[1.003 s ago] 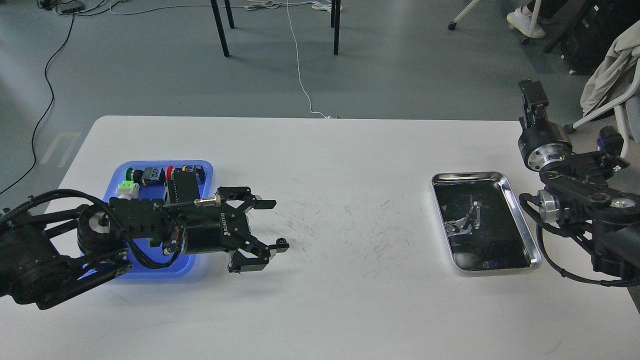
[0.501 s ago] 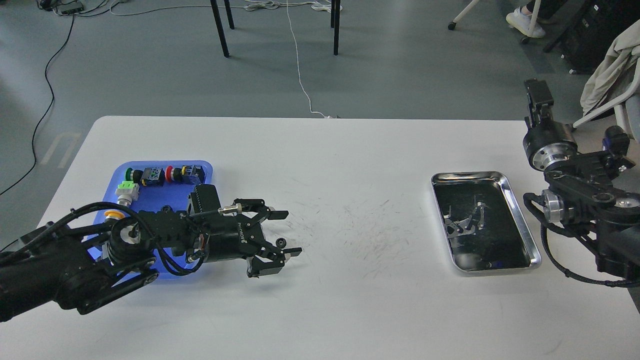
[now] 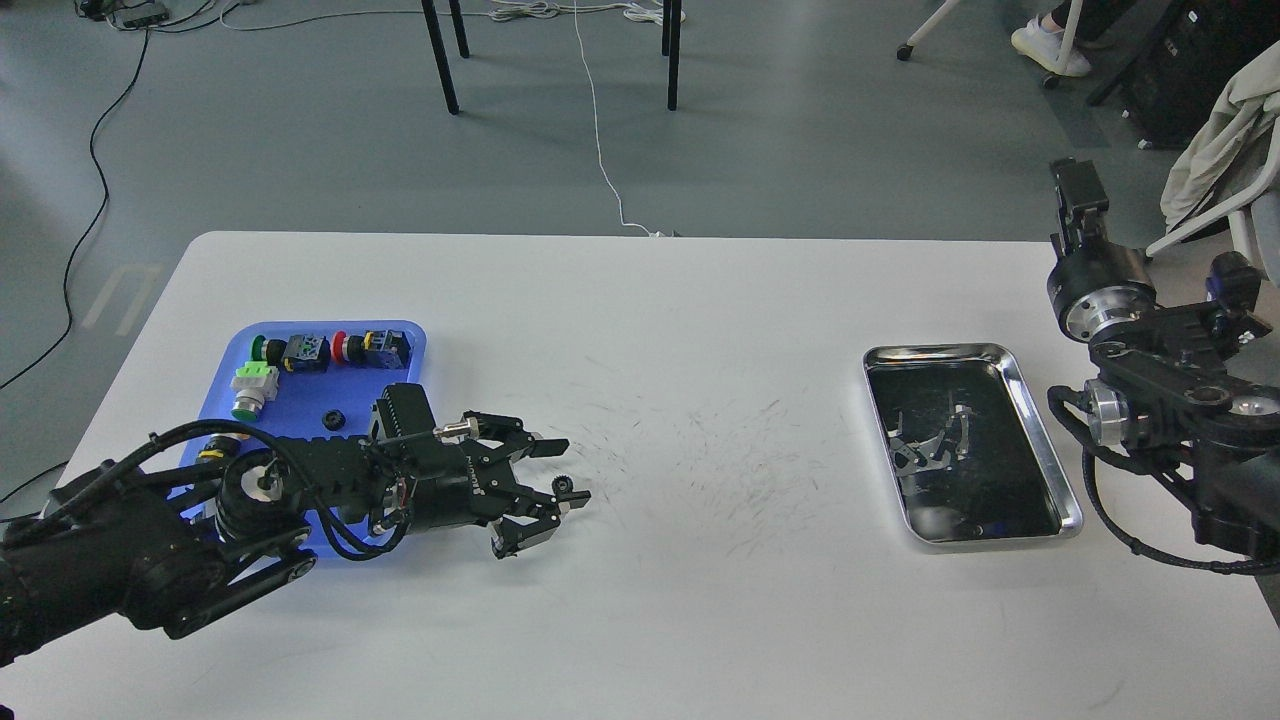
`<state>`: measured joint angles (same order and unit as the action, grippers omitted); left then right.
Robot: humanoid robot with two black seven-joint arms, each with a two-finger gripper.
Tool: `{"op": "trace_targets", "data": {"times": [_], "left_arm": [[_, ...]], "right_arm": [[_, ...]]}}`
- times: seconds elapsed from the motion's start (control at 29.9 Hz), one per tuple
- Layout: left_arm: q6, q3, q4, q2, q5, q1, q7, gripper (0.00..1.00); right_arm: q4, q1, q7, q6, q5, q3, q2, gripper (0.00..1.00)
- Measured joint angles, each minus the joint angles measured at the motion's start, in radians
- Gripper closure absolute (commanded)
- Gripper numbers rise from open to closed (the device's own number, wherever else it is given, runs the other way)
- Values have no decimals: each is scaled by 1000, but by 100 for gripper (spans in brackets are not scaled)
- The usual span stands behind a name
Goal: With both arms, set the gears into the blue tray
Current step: 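Grasp the black part on the table with the left gripper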
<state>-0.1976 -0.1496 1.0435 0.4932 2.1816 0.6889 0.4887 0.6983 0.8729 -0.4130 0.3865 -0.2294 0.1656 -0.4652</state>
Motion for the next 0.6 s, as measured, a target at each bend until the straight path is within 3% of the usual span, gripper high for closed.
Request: {"op": "trace_targets", "data": {"times": [0.6], "left_arm": [[-22,1,-81,-48,0,-20,0,54]], "right_arm": [[-2,-2,-1,0,-1,-2,-1,4]]}}
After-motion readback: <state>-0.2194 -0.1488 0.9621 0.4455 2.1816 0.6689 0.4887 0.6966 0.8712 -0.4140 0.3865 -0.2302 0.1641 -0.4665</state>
